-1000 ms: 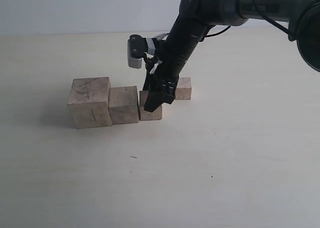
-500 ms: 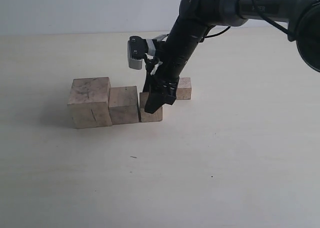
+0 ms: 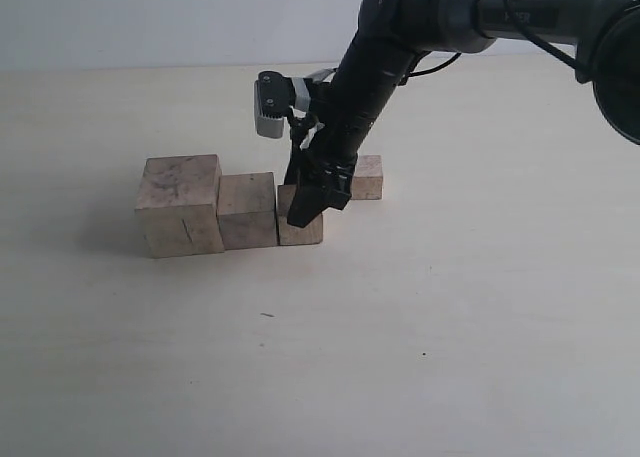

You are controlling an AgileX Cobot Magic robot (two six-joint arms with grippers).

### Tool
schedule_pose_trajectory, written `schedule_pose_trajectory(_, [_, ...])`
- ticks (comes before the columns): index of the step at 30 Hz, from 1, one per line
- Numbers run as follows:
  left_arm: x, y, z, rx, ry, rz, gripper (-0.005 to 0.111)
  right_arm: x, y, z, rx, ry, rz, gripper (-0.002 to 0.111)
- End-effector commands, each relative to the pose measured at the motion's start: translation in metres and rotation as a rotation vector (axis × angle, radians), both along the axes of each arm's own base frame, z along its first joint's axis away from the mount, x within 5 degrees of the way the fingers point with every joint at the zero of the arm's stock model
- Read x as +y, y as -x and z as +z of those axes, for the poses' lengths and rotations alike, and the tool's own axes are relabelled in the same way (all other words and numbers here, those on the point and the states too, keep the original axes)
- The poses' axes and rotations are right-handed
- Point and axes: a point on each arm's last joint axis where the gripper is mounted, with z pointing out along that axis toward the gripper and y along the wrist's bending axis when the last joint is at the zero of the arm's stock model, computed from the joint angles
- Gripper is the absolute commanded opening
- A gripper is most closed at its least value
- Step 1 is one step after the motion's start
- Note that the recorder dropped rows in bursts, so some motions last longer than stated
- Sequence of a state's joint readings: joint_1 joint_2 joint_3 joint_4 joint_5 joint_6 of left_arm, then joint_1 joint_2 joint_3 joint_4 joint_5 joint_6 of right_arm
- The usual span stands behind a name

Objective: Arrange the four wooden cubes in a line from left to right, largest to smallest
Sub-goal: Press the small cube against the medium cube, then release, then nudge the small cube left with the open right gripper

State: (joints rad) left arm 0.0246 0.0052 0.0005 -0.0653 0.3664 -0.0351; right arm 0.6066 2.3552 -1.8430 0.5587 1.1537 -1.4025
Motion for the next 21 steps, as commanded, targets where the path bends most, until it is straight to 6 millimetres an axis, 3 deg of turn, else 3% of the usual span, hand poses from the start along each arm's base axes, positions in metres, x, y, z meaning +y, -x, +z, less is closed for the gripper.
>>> schedule_pose_trajectory(1, [0.0,0.0,0.001,-0.015,-0.003,-0.007,0.0,0.0,0.001,0.002,0.01,-0.012,0.004,0.017])
schedule_pose_trajectory(3, [0.0,0.0,0.001,-0.015,-0.003,-0.007,0.0,0.0,0.001,0.002,0.01,-0.012,0.004,0.025])
schedule_pose_trajectory(5, [0.0,0.0,0.001,-0.015,-0.003,-0.007,0.0,0.0,0.0,0.002,0.003,-0.014,-0.001,0.044])
schedule_pose_trajectory(9, [0.0,0.0,0.001,-0.015,-0.003,-0.007,0.0,0.0,0.0,0.002,0.001,-0.015,-0.008,0.065])
schedule_pose_trajectory(14, [0.0,0.0,0.001,-0.015,-0.003,-0.007,0.0,0.001,0.0,0.013,-0.009,-0.026,-0.028,0.068])
schedule_pose_trajectory(18, [0.0,0.0,0.001,-0.015,-0.003,-0.007,0.0,-0.004,0.003,0.051,-0.044,-0.027,-0.101,0.068])
schedule_pose_trajectory(21, [0.0,0.0,0.001,-0.015,-0.003,-0.007,0.0,-0.02,-0.001,0.07,-0.073,0.135,-0.335,0.064])
